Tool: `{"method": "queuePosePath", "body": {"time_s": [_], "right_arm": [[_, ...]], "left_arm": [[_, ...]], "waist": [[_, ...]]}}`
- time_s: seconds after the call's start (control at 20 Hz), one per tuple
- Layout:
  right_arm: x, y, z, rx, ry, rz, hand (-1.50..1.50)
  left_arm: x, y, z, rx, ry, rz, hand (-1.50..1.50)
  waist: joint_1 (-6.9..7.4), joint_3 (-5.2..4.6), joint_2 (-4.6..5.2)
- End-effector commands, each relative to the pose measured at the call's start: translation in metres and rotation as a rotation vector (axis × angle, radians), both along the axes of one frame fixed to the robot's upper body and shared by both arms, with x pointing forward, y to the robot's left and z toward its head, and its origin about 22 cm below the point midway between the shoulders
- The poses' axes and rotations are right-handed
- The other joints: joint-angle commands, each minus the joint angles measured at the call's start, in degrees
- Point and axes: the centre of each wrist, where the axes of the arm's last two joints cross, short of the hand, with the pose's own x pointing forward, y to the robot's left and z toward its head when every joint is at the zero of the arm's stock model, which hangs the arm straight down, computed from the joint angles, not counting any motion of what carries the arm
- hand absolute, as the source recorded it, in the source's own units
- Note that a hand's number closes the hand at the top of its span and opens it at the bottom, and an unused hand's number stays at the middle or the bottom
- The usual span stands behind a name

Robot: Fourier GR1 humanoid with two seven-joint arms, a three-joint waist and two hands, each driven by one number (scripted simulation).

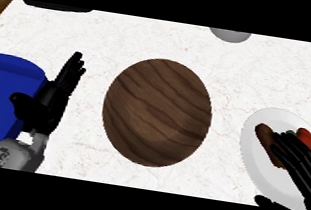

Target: Pick the sweet potato from the plate and place it in the bowl

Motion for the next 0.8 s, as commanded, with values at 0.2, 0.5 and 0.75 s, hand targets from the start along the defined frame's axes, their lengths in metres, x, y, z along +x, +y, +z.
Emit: {"method": "queuePosePath", "body": {"time_s": [0.2, 0.5, 0.75], "right_arm": [[-0.013, 0.019, 0.024, -0.130, 0.190, -0.181, -1.50], [0.004, 0.030, 0.019, -0.243, 0.334, -0.313, -1.50], [0.034, 0.023, 0.003, -0.278, 0.415, -0.362, -1.50]], "left_arm": [[0.006, -0.014, -0.007, -0.004, 0.006, -0.027, 0.00], [0.011, -0.006, -0.002, 0.010, 0.015, -0.032, 0.00], [0.005, -0.021, -0.003, -0.009, 0.014, -0.033, 0.00]], "waist": [[0.88, -0.02, 0.17], [1.37, 0.02, 0.25], [1.53, 0.07, 0.23]]}}
